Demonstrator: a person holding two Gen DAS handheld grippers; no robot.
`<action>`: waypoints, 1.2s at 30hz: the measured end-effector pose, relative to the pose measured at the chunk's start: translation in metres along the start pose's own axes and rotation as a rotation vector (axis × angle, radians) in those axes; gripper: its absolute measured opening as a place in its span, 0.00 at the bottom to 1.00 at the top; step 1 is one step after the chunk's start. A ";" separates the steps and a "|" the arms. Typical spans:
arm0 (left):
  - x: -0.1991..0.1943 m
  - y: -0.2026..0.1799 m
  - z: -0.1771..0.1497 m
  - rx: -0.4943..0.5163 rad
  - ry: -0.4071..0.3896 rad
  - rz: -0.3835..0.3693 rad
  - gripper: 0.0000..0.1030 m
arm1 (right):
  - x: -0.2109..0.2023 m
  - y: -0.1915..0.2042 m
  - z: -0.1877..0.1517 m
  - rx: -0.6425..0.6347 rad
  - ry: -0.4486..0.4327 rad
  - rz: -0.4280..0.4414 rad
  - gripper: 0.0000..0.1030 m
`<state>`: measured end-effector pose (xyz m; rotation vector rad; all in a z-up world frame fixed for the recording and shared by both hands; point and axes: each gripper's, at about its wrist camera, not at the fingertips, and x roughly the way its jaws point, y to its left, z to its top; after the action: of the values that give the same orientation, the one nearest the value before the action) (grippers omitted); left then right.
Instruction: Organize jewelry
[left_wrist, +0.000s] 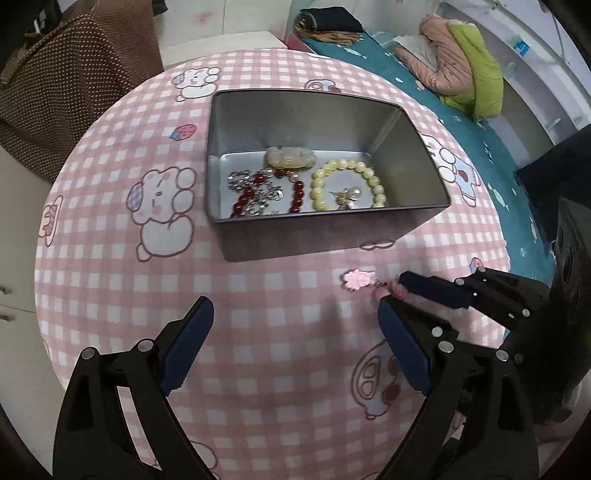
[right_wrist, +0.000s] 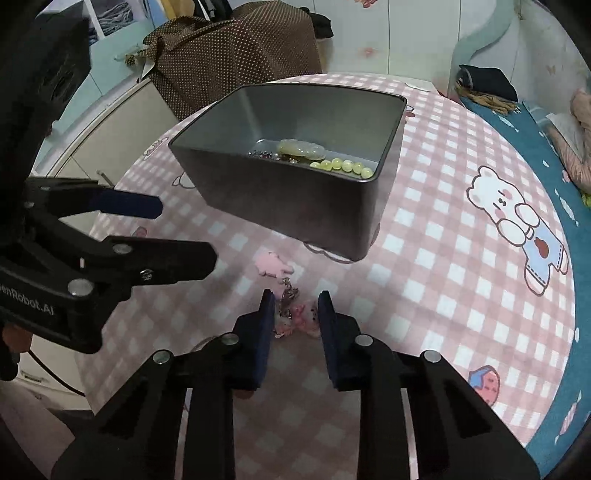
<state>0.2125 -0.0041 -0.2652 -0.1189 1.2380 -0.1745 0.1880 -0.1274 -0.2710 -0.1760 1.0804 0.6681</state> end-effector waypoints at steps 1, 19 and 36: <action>0.001 -0.002 0.001 0.004 0.003 -0.002 0.88 | -0.001 -0.002 -0.001 0.004 -0.001 -0.001 0.21; 0.041 -0.041 0.021 0.015 0.093 -0.047 0.46 | -0.037 -0.039 -0.023 0.159 -0.032 -0.109 0.09; 0.047 -0.045 0.030 0.005 0.102 -0.044 0.05 | -0.032 -0.029 -0.023 0.094 -0.023 -0.092 0.44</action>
<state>0.2526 -0.0573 -0.2908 -0.1342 1.3371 -0.2244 0.1775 -0.1737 -0.2595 -0.1362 1.0727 0.5343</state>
